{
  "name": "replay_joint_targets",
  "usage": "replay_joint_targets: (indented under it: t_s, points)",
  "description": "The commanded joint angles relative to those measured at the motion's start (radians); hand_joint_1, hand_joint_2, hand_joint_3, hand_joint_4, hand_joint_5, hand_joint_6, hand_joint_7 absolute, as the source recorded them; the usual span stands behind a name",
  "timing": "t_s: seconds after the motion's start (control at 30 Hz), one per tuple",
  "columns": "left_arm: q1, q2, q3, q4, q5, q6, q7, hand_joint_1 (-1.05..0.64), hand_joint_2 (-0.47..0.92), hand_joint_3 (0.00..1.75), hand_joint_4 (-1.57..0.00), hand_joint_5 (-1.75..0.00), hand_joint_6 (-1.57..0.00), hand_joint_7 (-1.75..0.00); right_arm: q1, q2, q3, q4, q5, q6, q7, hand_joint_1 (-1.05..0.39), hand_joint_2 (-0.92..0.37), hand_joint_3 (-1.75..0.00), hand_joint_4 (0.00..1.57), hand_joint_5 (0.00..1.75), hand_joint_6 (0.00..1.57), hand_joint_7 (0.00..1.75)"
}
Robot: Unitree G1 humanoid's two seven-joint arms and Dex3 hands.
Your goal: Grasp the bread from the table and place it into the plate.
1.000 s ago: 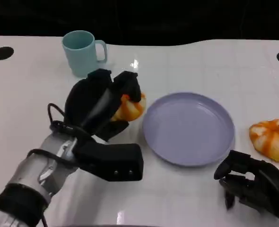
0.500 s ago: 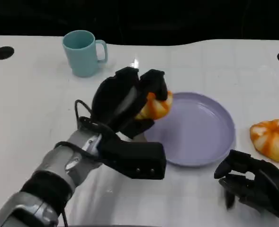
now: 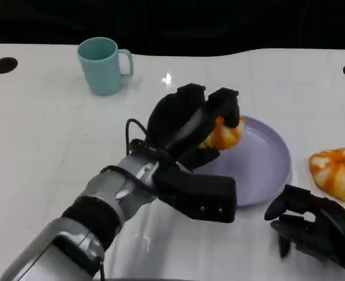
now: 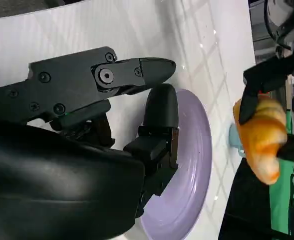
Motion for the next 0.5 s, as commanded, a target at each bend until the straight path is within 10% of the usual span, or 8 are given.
replay_joint_targets:
  t_s: [0.03,0.33,0.5]
  points:
    - [-0.051,-0.020,-0.024,0.047,0.004,0.015,-0.018,-0.23,0.53,1.10,-0.83,-1.75,-0.62,-1.68,0.031,-0.020,0.011,0.026,-0.028,0.030,0.002,-0.61,-0.92,-0.21,0.70,1.75,0.71,1.43]
    - [-0.117,-0.069,-0.056,0.134,-0.005,0.057,-0.095,-0.29,0.51,1.04,-0.80,-1.74,-0.76,-1.25,0.039,-0.011,-0.002,0.021,0.000,0.006,0.046,-0.51,-0.92,-0.26,0.68,1.75,0.66,1.42]
    - [-0.129,-0.083,-0.051,0.163,-0.021,0.062,-0.145,-0.36,0.57,0.75,-0.85,-1.29,-0.96,-0.54,0.042,-0.008,-0.003,0.011,-0.004,0.019,0.036,-0.51,-0.92,-0.26,0.69,1.75,0.65,1.43]
